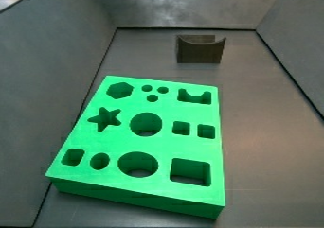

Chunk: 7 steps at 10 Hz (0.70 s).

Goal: Pick up the rectangle object. Move up. Move to above the board. Insert the rectangle object.
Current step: Move to above the board.

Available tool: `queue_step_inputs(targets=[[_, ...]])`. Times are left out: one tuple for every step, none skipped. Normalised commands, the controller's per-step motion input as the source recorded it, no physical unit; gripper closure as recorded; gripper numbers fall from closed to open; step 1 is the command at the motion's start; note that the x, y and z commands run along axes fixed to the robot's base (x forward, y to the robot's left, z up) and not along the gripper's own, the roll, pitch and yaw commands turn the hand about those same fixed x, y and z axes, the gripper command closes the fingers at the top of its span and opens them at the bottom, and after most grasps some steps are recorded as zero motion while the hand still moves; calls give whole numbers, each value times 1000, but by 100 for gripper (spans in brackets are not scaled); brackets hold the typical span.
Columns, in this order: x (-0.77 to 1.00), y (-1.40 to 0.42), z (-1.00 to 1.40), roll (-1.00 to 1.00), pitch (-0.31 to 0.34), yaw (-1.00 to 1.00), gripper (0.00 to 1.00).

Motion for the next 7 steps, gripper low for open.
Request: queue_step_inputs(targets=[[15,26,608,19,75,-16,100],[7,10,402,26,75,-11,100],[4,2,242,31,78,-6,100],[208,-1000,127,44,465,743,100],[212,-1000,107,51,445,722,100],[216,-1000,115,50,346,485,100],[221,-1000,113,3,245,298,100]])
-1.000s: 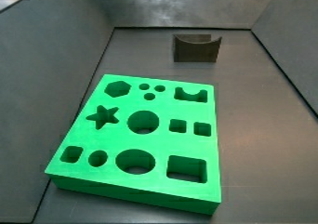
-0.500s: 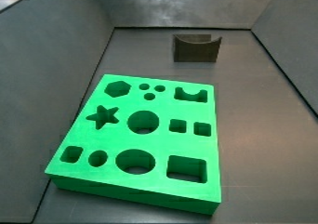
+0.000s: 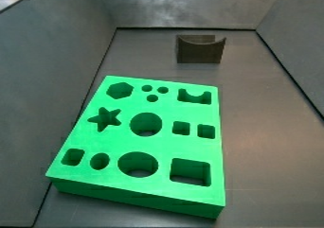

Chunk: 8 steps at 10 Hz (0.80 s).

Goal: Pick up the rectangle object. Move up. Move to above the board. Insert the rectangle object.
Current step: Move to above the board.

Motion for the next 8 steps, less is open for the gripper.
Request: queue_step_inputs(targets=[[227,-1000,113,13,155,151,100],[228,-1000,115,12,135,107,100],[236,-1000,117,-3,112,48,100],[241,-1000,117,-3,113,33,100],[251,-1000,119,-1,120,19,100],[257,-1000,120,-12,121,20,100],[265,-1000,123,-4,119,16,100],[271,-1000,127,-11,117,14,100]])
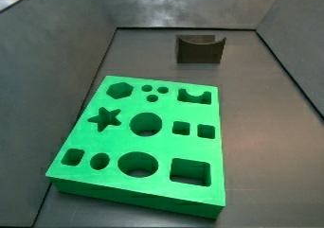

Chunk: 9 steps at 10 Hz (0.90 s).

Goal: Pick up the rectangle object. Move up. Move to above the board. Insert the rectangle object.
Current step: Move to above the board, then insert the rectangle object.

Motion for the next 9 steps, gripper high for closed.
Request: queue_step_inputs(targets=[[282,-1000,128,0,115,7,100],[290,-1000,132,-12,119,9,100],[306,-1000,141,7,125,11,100],[328,-1000,141,7,123,10,100],[299,-856,129,7,134,9,100],[251,-642,105,7,136,8,100],[154,-325,62,13,121,11,100],[87,-178,41,17,83,9,100],[0,0,0,10,0,0,100]])
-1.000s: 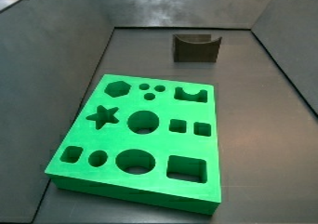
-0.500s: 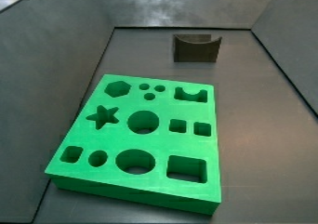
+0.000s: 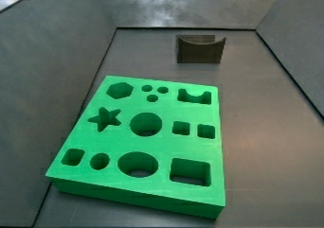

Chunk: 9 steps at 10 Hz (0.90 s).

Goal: Pick up the rectangle object. Move up. Move to above the board. Insert the rectangle object.
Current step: Insert the rectangle object.

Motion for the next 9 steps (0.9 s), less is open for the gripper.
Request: queue_step_inputs(targets=[[0,-17,0,17,0,-17,100],[14,-91,-54,1,0,-314,100],[0,-203,-189,29,-26,-774,100],[0,-143,-214,26,-7,-937,100],[0,-77,-246,0,-10,-991,100],[0,-9,-260,0,0,-1000,100],[0,0,-257,0,0,-1000,100],[0,0,-263,0,0,-1000,100],[0,0,-266,0,0,-1000,100]])
